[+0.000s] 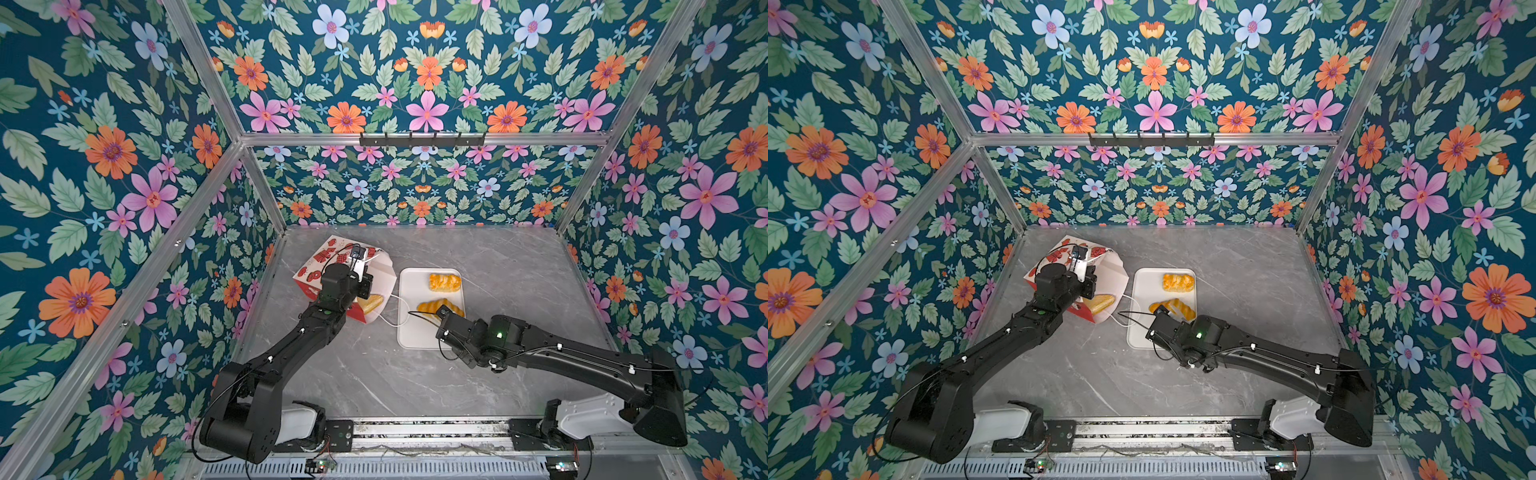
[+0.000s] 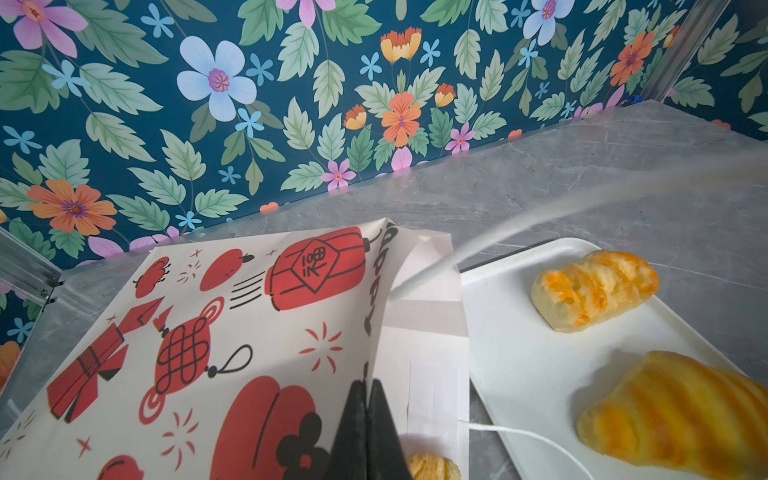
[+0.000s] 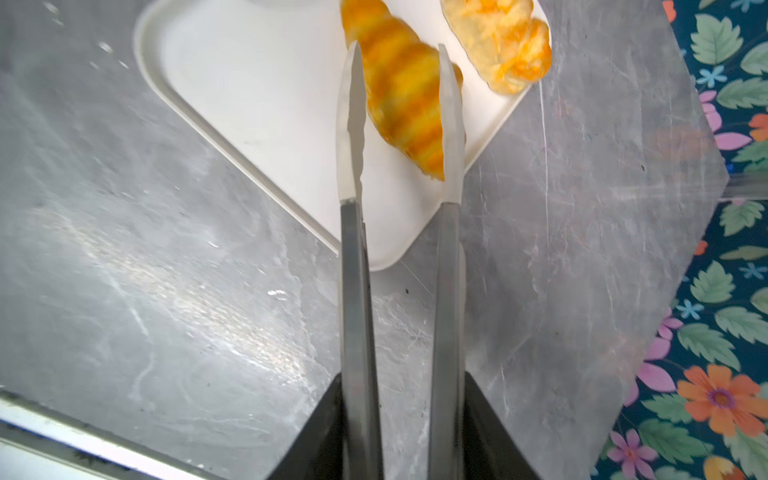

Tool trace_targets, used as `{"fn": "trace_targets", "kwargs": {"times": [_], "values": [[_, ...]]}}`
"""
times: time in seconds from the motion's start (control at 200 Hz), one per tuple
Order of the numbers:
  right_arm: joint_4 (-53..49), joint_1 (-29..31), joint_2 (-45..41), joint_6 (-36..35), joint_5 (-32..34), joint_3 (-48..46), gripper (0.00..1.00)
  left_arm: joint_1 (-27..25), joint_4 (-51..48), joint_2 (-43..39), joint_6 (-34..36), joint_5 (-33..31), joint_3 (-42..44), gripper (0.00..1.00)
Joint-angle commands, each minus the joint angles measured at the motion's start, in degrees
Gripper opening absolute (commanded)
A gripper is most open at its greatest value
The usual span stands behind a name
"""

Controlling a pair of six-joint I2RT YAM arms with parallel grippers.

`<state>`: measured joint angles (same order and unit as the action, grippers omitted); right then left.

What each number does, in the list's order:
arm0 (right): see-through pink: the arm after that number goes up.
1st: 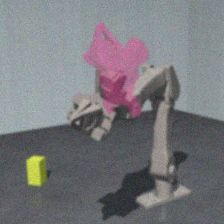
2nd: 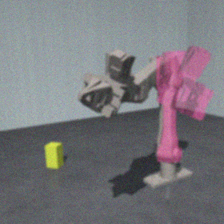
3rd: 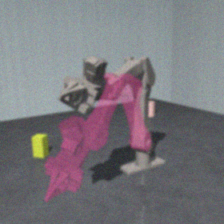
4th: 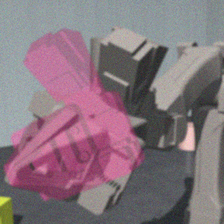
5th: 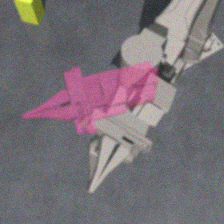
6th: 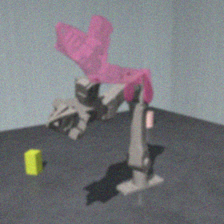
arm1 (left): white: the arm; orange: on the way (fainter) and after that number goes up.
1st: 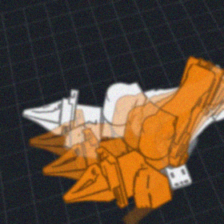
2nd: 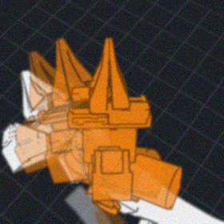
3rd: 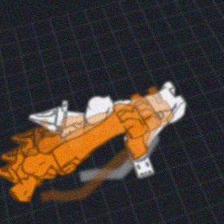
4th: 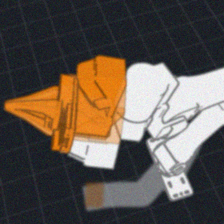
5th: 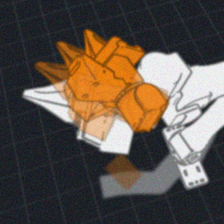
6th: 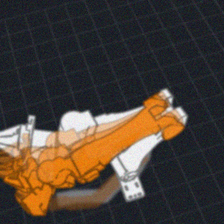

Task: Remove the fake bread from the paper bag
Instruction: 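Release the second bread onto the white tray with the right gripper's tongs, then move the open tongs back toward the bag opening with the right gripper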

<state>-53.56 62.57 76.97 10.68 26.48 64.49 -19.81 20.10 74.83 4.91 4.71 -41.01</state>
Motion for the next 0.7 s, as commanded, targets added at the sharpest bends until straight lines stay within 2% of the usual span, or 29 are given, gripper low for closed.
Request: {"fn": "trace_targets", "kwargs": {"times": [0.0, 0.325, 0.695], "values": [[10.0, 0.2, -0.1, -6.3, -2.6, 0.4, 0.39, 0.1, 1.4, 0.4, -0.2, 2.2, -0.6, 0.00], [25.3, 0.5, 10.5, -26.2, 1.4, 2.7, 0.39, 0.0, 1.1, 1.3, -0.9, 4.1, -1.2, 0.00], [31.1, 0.5, 19.4, -34.6, 3.0, 6.5, 0.40, 0.0, 1.3, 1.7, -1.1, 5.2, -1.2, 0.00]]}}
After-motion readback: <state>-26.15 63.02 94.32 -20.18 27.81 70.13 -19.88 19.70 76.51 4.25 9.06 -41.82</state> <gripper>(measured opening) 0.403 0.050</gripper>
